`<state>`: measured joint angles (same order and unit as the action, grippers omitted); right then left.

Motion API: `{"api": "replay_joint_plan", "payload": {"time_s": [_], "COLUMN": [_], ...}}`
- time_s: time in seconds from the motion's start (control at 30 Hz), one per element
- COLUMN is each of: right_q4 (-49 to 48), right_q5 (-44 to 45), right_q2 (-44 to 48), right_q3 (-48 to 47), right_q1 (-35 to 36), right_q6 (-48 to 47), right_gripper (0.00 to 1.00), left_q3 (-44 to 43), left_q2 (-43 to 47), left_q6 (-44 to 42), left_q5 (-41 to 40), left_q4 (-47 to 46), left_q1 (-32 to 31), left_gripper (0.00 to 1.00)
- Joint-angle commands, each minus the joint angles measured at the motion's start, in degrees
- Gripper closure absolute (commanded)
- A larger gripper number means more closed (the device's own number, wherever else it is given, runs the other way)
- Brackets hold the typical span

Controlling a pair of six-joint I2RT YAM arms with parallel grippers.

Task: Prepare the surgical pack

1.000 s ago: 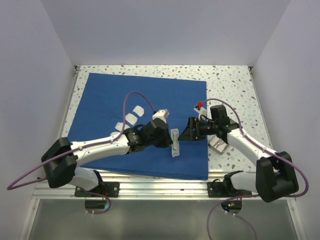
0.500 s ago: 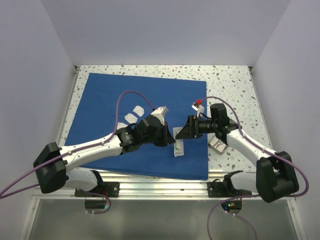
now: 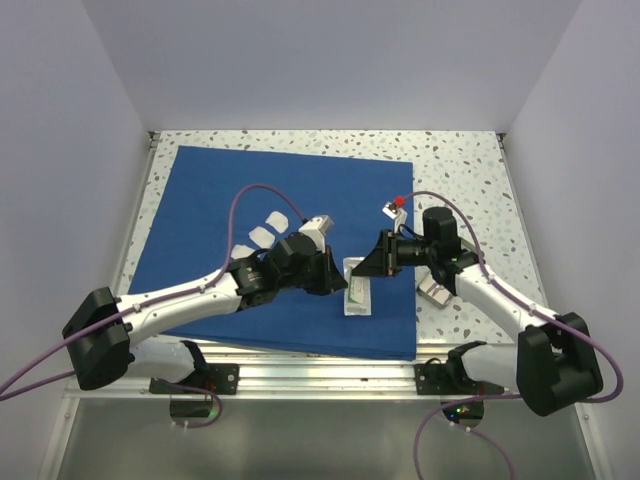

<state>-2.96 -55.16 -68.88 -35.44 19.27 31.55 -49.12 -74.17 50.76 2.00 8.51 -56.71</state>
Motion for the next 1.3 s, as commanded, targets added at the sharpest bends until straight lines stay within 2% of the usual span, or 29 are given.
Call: {"api": "replay_joint_plan", "payload": {"time_s": [0.0, 0.03, 0.07, 0.17, 0.2, 0.23, 0.27, 0.33, 0.37, 0.4, 0.43, 0.47, 0.53, 0.57, 0.7, 0.8, 1.0, 1.27], "right_q4": [-1.5, -1.4, -1.4, -0.6, 0.2, 2.2, 7.6, 16.5, 20.2, 23.4, 29.0, 32.5, 42.8, 45.5, 49.2, 49.4, 48.6, 40.1], "right_q5": [-1.2, -1.2, -1.1, -0.5, 0.2, 1.5, 6.1, 11.2, 18.2, 22.3, 25.9, 34.6, 42.3, 49.5, 61.3, 62.6, 63.7, 51.6], "right_q2": [1.4, 1.3, 1.1, 1.0, 1.1, 1.2, 1.6, 1.6, 1.5, 0.9, 0.6, -0.1, -2.9, -3.8, -3.3, -3.4, -4.4, -9.7], "right_q3": [0.3, 0.2, 0.3, -0.1, -0.2, -1.6, -2.6, -6.3, -8.0, -11.1, -12.5, -14.1, -18.9, -20.3, -21.2, -21.8, -20.4, -17.3], "right_q1": [0.4, 0.5, 0.5, 0.6, 0.5, 0.6, 0.6, 0.5, 0.6, 0.5, -0.1, -0.7, -3.7, -5.4, -15.3, -20.4, -25.3, -28.8], "right_q6": [0.4, 0.6, 0.7, 0.9, 0.3, -0.8, -1.7, -3.9, -4.6, -4.9, -4.9, -4.9, -4.6, -4.9, -6.8, -8.3, -8.5, -8.9], "right_gripper": [0.77, 0.81, 0.91, 1.00, 1.00, 1.00, 1.00, 1.00, 1.00, 1.00, 1.00, 1.00, 1.00, 1.00, 1.00, 1.00, 1.00, 1.00], "left_q3": [1.5, 1.7, 1.9, 2.1, 2.0, 2.2, 2.4, 2.1, 2.0, 1.9, 1.8, 1.2, 1.0, 1.0, 3.7, 6.3, 6.2, 8.2], "left_q2": [1.1, 1.1, 1.0, 0.8, 0.9, 1.0, 1.4, 1.7, 2.2, 2.3, 2.4, 2.4, 2.8, 3.2, 7.5, 11.4, 12.8, 13.0], "left_q6": [-1.2, -1.2, -1.1, -1.5, -1.5, -1.5, -1.5, -1.9, -2.2, -2.7, -2.9, -3.3, -3.6, -3.7, -4.4, -5.1, -8.0, -8.5], "left_q5": [1.7, 2.1, 2.7, 3.7, 3.8, 3.7, 2.7, 0.6, -1.2, -1.8, -1.8, -4.5, -6.1, -7.7, -8.1, -7.4, -6.2, -2.6], "left_q4": [-3.2, -3.3, -3.8, -3.3, -2.9, -2.6, -1.7, 0.5, 2.5, 3.4, 5.4, 6.7, 9.6, 10.2, 9.6, 7.3, 8.0, 6.4], "left_q1": [2.0, 2.6, 2.9, 4.2, 4.9, 5.3, 5.6, 5.9, 6.0, 6.1, 6.0, 6.1, 6.2, 6.3, 6.7, 7.0, 7.9, 9.3], "left_gripper": [1.00, 1.00, 1.00, 1.00, 1.00, 0.95, 0.85, 0.73, 0.61, 0.57, 0.55, 0.53, 0.52, 0.51, 0.48, 0.40, 0.37, 0.38]}}
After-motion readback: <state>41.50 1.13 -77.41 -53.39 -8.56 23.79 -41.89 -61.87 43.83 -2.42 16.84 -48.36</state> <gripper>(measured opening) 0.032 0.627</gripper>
